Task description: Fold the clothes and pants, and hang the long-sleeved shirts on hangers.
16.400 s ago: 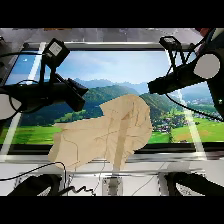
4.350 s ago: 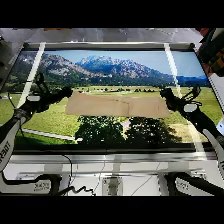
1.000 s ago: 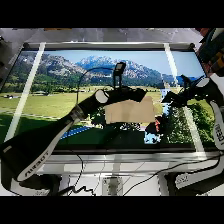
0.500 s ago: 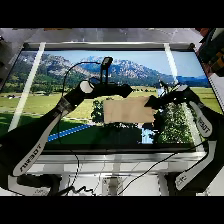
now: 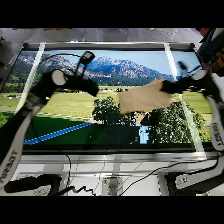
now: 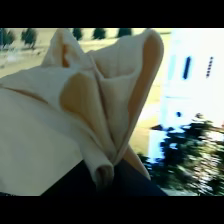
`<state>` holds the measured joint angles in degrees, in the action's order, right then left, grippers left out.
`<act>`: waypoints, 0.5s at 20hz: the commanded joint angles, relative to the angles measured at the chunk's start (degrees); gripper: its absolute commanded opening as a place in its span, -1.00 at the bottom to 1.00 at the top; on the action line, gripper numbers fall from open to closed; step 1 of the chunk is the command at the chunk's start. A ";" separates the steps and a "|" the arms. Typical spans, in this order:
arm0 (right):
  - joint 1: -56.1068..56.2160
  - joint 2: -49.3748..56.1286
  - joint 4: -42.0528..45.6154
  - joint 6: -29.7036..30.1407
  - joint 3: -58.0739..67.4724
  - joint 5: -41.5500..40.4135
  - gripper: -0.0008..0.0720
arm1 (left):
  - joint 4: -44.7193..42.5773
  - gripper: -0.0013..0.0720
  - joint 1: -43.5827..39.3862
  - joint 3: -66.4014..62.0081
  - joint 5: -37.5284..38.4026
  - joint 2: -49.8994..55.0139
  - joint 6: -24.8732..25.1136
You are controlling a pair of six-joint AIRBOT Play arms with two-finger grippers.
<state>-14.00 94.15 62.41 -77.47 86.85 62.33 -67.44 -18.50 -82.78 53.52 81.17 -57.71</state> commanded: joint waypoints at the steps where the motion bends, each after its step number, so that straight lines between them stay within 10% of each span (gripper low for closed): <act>1: -10.82 -7.37 8.28 -12.17 0.63 2.43 -0.94 | -14.01 -0.92 4.35 -0.02 8.59 -6.99 -0.22; 10: -45.16 -14.56 26.05 -27.98 -0.13 26.10 -0.94 | -13.99 -0.92 6.14 -0.02 15.12 -13.18 -0.20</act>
<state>-49.36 81.08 82.76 -101.36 86.87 79.77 -80.58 -12.69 -82.78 67.13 68.93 -57.93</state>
